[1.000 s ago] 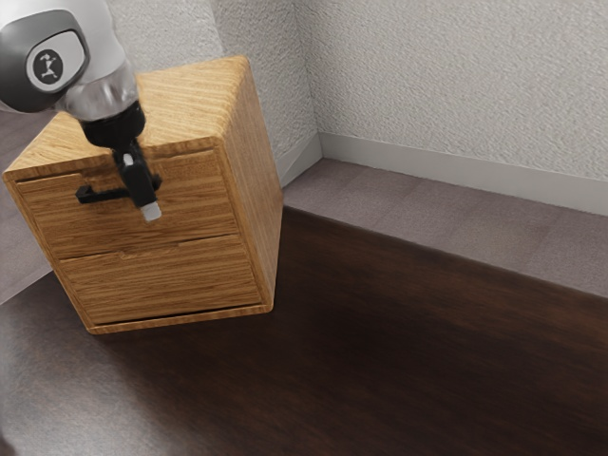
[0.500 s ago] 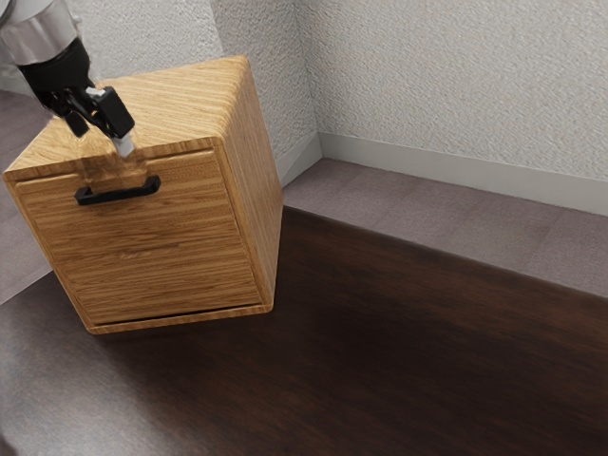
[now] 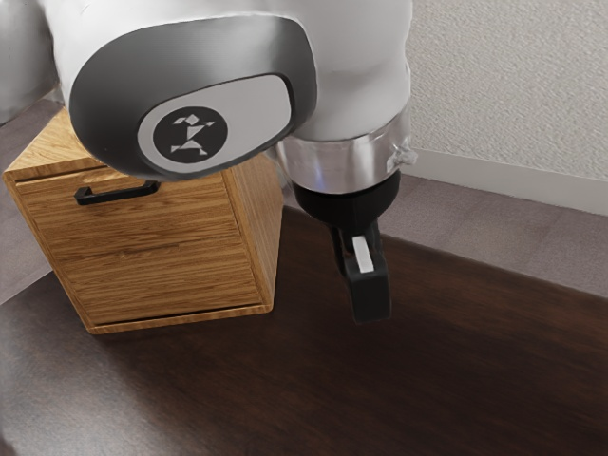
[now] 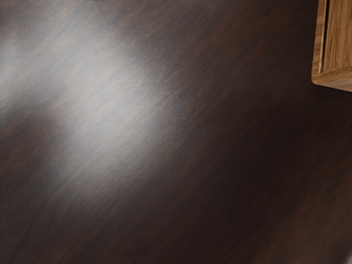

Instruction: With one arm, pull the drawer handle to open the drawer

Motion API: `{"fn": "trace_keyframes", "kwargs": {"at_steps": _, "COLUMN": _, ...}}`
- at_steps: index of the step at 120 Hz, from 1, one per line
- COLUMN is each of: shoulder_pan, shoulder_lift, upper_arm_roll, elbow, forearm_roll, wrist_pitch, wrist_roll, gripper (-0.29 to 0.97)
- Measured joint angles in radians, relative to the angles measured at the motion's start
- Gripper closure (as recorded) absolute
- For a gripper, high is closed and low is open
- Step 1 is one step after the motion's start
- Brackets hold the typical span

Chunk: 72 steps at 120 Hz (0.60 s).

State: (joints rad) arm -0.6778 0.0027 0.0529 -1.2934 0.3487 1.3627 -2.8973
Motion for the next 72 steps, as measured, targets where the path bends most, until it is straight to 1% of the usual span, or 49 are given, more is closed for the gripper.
{"fn": "trace_keyframes", "kwargs": {"at_steps": 9, "shoulder_pan": -0.012, "shoulder_lift": 0.022, "upper_arm_roll": 0.0, "elbow": -0.02, "forearm_roll": -0.018, "wrist_pitch": 0.003, "wrist_roll": 0.0, "gripper": 0.0}}
{"fn": "trace_keyframes", "kwargs": {"at_steps": 16, "shoulder_pan": -0.004, "shoulder_lift": 0.029, "upper_arm_roll": -0.001, "elbow": -0.038, "forearm_roll": -0.032, "wrist_pitch": 0.005, "wrist_roll": 0.0, "gripper": 0.0}}
{"fn": "trace_keyframes", "kwargs": {"at_steps": 23, "shoulder_pan": 0.026, "shoulder_lift": 0.031, "upper_arm_roll": 0.0, "elbow": -0.047, "forearm_roll": -0.049, "wrist_pitch": 0.007, "wrist_roll": 0.0, "gripper": 0.0}}
{"fn": "trace_keyframes", "kwargs": {"at_steps": 32, "shoulder_pan": 0.09, "shoulder_lift": 0.025, "upper_arm_roll": 0.001, "elbow": -0.073, "forearm_roll": -0.063, "wrist_pitch": 0.008, "wrist_roll": 0.0, "gripper": 0.0}}
{"fn": "trace_keyframes", "kwargs": {"at_steps": 37, "shoulder_pan": 0.107, "shoulder_lift": 0.005, "upper_arm_roll": 0.027, "elbow": -0.117, "forearm_roll": -0.071, "wrist_pitch": 0.009, "wrist_roll": 0.0, "gripper": 0.0}}
{"fn": "trace_keyframes", "kwargs": {"at_steps": 44, "shoulder_pan": 0.115, "shoulder_lift": -0.133, "upper_arm_roll": 0.082, "elbow": -0.281, "forearm_roll": -0.09, "wrist_pitch": 0.023, "wrist_roll": 0.0, "gripper": 0.0}}
{"fn": "trace_keyframes", "kwargs": {"at_steps": 52, "shoulder_pan": 0.209, "shoulder_lift": -0.381, "upper_arm_roll": 0.11, "elbow": -0.531, "forearm_roll": -0.094, "wrist_pitch": 0.061, "wrist_roll": 0.0, "gripper": 0.0}}
{"fn": "trace_keyframes", "kwargs": {"at_steps": 58, "shoulder_pan": 0.249, "shoulder_lift": -0.524, "upper_arm_roll": 0.119, "elbow": -0.648, "forearm_roll": -0.082, "wrist_pitch": 0.091, "wrist_roll": 0.0, "gripper": 0.0}}
{"fn": "trace_keyframes", "kwargs": {"at_steps": 64, "shoulder_pan": 0.267, "shoulder_lift": -0.597, "upper_arm_roll": 0.122, "elbow": -0.702, "forearm_roll": -0.051, "wrist_pitch": 0.115, "wrist_roll": 0.0, "gripper": 0.0}}
{"fn": "trace_keyframes", "kwargs": {"at_steps": 72, "shoulder_pan": 0.267, "shoulder_lift": -0.632, "upper_arm_roll": 0.123, "elbow": -0.724, "forearm_roll": 0.02, "wrist_pitch": 0.148, "wrist_roll": 0.0, "gripper": 0.0}}
